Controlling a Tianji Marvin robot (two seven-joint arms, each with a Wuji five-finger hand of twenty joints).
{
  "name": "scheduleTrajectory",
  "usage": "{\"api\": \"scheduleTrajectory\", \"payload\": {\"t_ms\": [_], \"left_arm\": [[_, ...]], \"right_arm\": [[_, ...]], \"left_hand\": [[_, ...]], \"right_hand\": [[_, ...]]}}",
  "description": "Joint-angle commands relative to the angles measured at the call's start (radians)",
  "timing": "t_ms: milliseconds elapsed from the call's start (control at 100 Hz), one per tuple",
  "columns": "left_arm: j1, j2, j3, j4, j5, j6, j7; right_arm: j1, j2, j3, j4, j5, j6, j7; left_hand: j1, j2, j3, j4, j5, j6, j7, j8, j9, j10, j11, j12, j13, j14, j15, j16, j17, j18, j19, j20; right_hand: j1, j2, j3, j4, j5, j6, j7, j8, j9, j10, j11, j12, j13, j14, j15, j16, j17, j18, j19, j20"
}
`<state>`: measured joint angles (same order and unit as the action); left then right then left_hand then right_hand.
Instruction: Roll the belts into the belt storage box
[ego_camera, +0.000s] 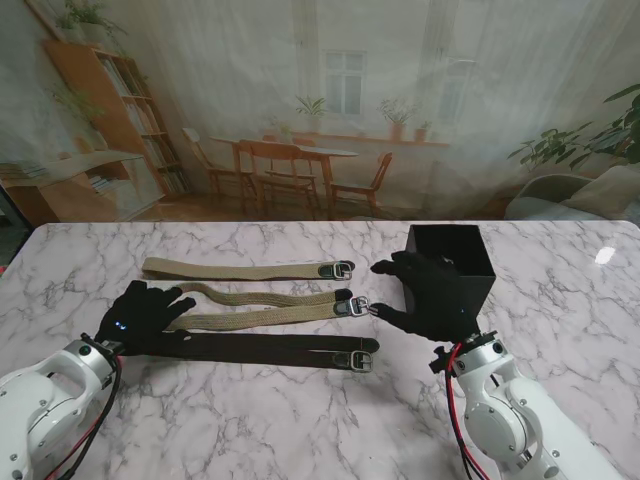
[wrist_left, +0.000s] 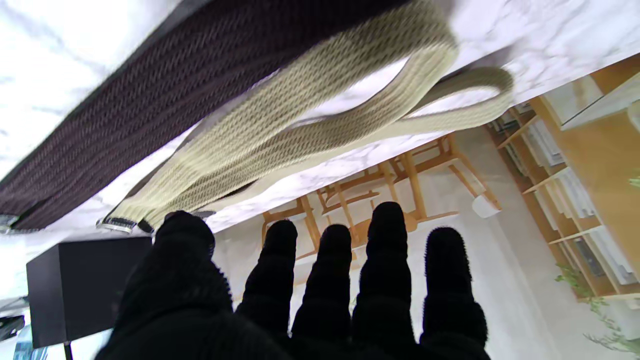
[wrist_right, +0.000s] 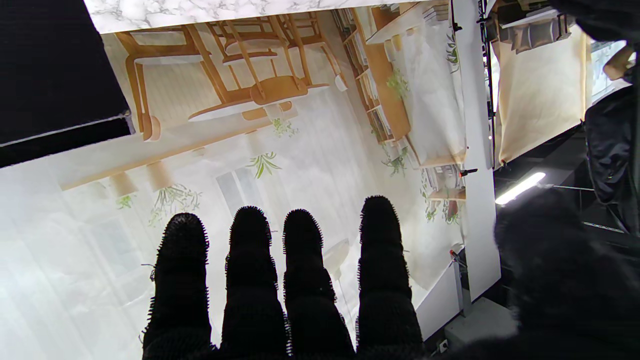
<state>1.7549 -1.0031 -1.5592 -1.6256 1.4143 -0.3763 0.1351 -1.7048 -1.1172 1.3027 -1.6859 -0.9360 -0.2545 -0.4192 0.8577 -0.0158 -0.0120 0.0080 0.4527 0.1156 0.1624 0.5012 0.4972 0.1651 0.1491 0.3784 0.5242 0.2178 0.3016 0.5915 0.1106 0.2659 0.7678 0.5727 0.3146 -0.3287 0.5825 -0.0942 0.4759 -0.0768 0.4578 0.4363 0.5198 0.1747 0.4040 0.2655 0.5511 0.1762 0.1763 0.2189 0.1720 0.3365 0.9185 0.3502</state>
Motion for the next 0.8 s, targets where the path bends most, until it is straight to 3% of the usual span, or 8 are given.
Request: {"api": "scheduleTrajectory", "payload": {"t_ms": [0, 390, 530, 610, 790], "left_arm": [[0.015, 0.014, -0.019, 0.027, 0.019, 0.019, -0.025], [-0.017, 0.025, -0.01, 0.131, 0.043, 0.073, 0.008], [-0.027, 0.026, 0.004, 0.145, 0.042, 0.083, -0.004], [-0.025, 0.027, 0.007, 0.144, 0.044, 0.082, -0.008], [0.0, 0.029, 0.001, 0.123, 0.068, 0.082, -0.012]], "right_arm": [[-0.001, -0.002, 0.001, 0.001, 0.007, 0.003, 0.002], [0.013, 0.001, -0.012, 0.017, 0.006, 0.006, 0.012], [0.017, 0.0, -0.015, 0.022, 0.007, 0.007, 0.013], [0.019, 0.0, -0.017, 0.023, 0.008, 0.009, 0.012], [0.019, 0.0, -0.016, 0.026, 0.006, 0.007, 0.005]], "left_hand": [[-0.02, -0.013, -0.022, -0.02, -0.036, 0.01, -0.024, -0.014, -0.044, 0.003, -0.022, -0.014, -0.029, -0.003, -0.027, -0.009, -0.018, 0.025, -0.03, -0.005], [-0.008, -0.139, 0.001, -0.009, -0.041, -0.011, -0.029, -0.04, -0.071, -0.002, -0.012, -0.025, -0.024, -0.015, -0.017, -0.006, -0.014, 0.021, -0.028, 0.002], [0.011, -0.158, 0.008, -0.006, 0.016, -0.018, 0.0, -0.036, -0.07, 0.001, -0.005, -0.028, -0.021, -0.015, -0.016, -0.007, -0.01, 0.02, -0.026, 0.005], [0.019, -0.169, 0.009, -0.004, 0.091, -0.026, 0.062, -0.009, -0.075, 0.007, -0.004, -0.033, -0.022, -0.016, -0.017, -0.008, -0.007, 0.019, -0.023, 0.009], [0.024, -0.196, 0.01, -0.002, 0.126, -0.022, 0.098, 0.011, -0.108, 0.02, -0.015, -0.04, -0.04, -0.019, -0.021, -0.01, -0.008, 0.013, -0.018, 0.012]], "right_hand": [[-0.013, 0.014, -0.012, 0.024, 0.013, 0.015, 0.008, -0.013, 0.001, -0.006, -0.012, 0.0, 0.003, -0.011, 0.01, 0.018, -0.001, -0.002, 0.008, 0.01], [-0.013, 0.017, -0.015, 0.024, 0.021, 0.013, 0.01, -0.009, -0.001, -0.007, -0.01, 0.001, 0.005, -0.012, 0.012, 0.019, -0.001, -0.002, 0.01, 0.011], [-0.013, 0.02, -0.016, 0.025, 0.025, 0.012, 0.012, -0.008, -0.005, -0.005, -0.011, 0.001, 0.002, -0.01, 0.011, 0.018, -0.002, -0.003, 0.01, 0.011], [-0.012, 0.021, -0.017, 0.025, 0.027, 0.013, 0.013, -0.007, -0.007, -0.003, -0.011, 0.001, 0.002, -0.012, 0.012, 0.019, -0.001, -0.003, 0.01, 0.011], [-0.01, 0.022, -0.018, 0.026, 0.032, 0.012, 0.015, -0.006, -0.011, -0.002, -0.009, 0.001, 0.001, -0.012, 0.012, 0.019, -0.002, -0.004, 0.01, 0.011]]}}
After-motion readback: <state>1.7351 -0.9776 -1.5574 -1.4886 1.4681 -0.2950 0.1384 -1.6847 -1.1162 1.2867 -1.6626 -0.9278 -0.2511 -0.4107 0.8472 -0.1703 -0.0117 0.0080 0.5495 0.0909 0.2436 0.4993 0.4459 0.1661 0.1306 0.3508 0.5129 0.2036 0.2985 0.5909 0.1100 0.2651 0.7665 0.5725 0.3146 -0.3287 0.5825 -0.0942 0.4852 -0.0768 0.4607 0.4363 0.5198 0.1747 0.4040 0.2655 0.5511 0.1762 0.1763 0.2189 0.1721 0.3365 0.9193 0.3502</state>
